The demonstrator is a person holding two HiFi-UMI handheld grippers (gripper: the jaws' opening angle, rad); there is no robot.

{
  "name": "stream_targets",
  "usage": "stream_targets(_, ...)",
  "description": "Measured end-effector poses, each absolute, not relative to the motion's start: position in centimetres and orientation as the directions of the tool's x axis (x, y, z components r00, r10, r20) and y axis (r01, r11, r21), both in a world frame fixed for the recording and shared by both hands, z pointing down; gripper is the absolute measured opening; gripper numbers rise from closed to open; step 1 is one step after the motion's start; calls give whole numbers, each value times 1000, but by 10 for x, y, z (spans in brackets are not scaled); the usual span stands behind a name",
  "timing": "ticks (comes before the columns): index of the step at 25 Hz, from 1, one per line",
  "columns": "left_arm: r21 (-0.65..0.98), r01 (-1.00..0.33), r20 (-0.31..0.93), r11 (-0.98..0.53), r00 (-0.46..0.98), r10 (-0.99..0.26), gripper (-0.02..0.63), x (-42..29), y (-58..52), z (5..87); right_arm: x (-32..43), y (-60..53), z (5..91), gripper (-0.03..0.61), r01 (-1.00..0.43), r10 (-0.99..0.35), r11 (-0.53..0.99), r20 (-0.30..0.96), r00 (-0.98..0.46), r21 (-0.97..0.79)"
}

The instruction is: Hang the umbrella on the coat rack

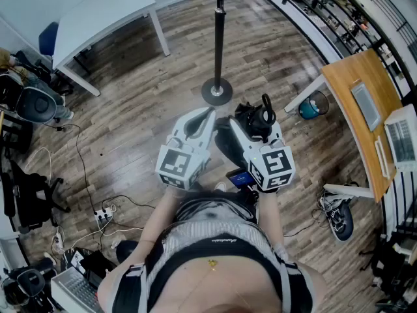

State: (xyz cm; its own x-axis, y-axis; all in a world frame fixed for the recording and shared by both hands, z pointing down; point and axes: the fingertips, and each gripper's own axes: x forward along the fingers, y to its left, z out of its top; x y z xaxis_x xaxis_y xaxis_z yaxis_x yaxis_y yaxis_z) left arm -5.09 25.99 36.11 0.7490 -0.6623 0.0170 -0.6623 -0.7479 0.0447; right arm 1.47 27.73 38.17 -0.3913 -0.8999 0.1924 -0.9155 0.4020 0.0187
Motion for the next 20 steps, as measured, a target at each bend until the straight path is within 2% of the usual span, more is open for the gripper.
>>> stream_targets(7,73,-663,60,-745,748,-661,7,-53,263,364,15,279,382,232,-918,-903,397,181,-390,-1)
stream_targets(20,88,-658,67,-748,753,-655,9,-36,280,371,24,295,385,236,-903,-884,430,202,-423,-9)
